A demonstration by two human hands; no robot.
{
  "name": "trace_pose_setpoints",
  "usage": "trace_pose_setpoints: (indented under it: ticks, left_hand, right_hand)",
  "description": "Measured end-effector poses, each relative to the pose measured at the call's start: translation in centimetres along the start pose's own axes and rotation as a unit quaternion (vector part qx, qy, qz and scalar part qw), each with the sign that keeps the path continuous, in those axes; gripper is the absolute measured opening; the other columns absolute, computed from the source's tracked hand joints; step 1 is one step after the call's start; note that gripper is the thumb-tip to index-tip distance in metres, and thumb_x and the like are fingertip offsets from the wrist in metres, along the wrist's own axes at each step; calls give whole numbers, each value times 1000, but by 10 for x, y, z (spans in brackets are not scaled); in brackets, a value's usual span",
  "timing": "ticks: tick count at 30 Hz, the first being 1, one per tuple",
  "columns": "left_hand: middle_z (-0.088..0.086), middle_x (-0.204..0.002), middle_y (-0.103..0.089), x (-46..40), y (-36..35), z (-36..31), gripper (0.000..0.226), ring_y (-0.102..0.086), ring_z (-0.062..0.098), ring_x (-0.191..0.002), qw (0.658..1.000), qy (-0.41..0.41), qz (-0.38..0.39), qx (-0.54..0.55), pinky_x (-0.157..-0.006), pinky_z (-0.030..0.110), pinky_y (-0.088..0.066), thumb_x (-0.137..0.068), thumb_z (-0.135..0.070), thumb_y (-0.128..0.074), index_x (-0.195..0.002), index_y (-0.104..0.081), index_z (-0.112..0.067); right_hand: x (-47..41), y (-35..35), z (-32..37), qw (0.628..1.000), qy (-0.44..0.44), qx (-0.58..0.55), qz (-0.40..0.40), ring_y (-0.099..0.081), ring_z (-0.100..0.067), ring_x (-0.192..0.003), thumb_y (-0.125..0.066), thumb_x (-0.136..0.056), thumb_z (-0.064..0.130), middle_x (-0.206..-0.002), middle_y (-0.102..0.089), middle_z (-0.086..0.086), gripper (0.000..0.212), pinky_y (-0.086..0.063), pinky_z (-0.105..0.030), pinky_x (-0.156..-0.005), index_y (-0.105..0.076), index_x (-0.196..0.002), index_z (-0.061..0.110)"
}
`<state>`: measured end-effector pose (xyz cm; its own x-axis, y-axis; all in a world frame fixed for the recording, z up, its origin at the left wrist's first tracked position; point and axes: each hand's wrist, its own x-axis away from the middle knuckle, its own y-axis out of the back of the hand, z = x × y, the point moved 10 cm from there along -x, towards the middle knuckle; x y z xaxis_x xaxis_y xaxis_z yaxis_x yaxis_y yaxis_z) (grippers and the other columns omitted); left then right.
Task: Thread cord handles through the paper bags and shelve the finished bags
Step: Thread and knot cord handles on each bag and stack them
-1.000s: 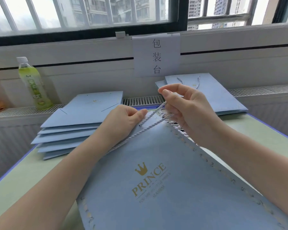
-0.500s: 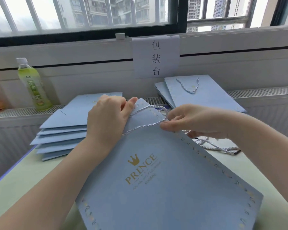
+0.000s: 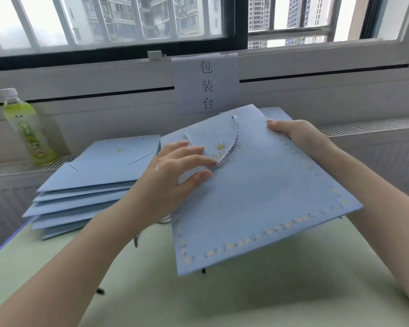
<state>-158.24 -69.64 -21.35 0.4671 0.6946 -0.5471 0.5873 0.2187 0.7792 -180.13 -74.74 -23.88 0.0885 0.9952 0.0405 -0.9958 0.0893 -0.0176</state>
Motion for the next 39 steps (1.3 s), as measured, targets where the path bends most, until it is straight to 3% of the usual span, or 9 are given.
trace_pose_setpoints:
  ticks: [3,6,10,14,20,22,30,34,39]
  left_hand:
    - [-11,-143,-33,1,6,9,27,-17,11,-139,997,68,-25,29,-109,27,-14,-89,-52,-49,-116,-53,-51]
    - [-5,-131,-46,7,9,35,52,-46,14,-116,967,228,-35,107,-92,27,-38,-92,-41,-57,-139,-38,-35]
    - [4,-61,-68,33,-20,54,22,-62,13,-44,814,420,30,400,-39,20,-47,-96,-24,-53,-93,-60,-3]
    - [2,-45,-60,30,0,73,24,-54,12,-34,786,410,-123,445,-33,18,-42,-97,-16,-51,-77,-55,-2]
    - [1,-79,-62,33,11,87,14,-60,6,-53,749,390,-232,483,-37,13,-43,-101,-15,-43,-95,-54,-8]
    - [3,-83,-60,32,7,89,14,-60,5,-52,756,385,-219,482,-37,13,-42,-101,-14,-42,-98,-53,-7]
    - [13,-94,-67,13,0,76,44,-69,20,-76,842,309,-149,418,-60,23,-56,-100,-17,-45,-138,-34,2]
    - [-3,-95,-62,11,15,60,44,-59,24,-93,967,222,-119,46,-81,34,-46,-99,-18,-45,-140,-36,-5]
    - [8,-123,-55,18,-11,70,36,-44,28,-116,934,238,35,-266,-91,38,-38,-98,-25,-38,-131,-39,-11]
  right_hand:
    - [-2,13,-2,998,20,-21,-53,-68,-25,-74,-60,-88,31,-92,-73,-9,28,-53,-37,-80,-73,-94,6]
    - [-4,22,-6,994,29,-18,-105,-66,-28,-79,-60,-88,31,-101,-71,-14,35,-52,-38,-82,-69,-103,1]
    - [-6,20,-22,991,-7,-45,-125,-60,-15,-60,-52,-94,25,-83,-68,-19,32,-48,-18,-54,-64,-108,-2]
    - [2,-31,-39,982,-86,-164,47,-58,-10,-37,-42,-90,1,-46,-62,-4,21,-46,-16,-36,-57,-75,3]
    - [46,-116,-27,909,-60,-163,378,-66,-22,-97,-49,-87,1,-120,-63,-12,34,-56,-30,-72,-56,-121,6]
    - [52,-131,-29,905,-59,-174,384,-67,-22,-90,-55,-89,14,-110,-66,-11,26,-56,-29,-67,-59,-113,5]
    - [7,-74,-44,962,-32,-270,28,-61,-10,-45,-46,-97,2,-69,-58,-13,13,-49,-16,-42,-51,-85,0]
    - [-11,-30,-47,967,-22,-244,-68,-55,-6,-36,-45,-97,4,-76,-55,-14,16,-44,-14,-37,-50,-82,2]
    - [-23,4,-59,970,-52,-205,-123,-50,-6,-37,-43,-99,5,-71,-55,-12,20,-41,-11,-35,-46,-79,1]
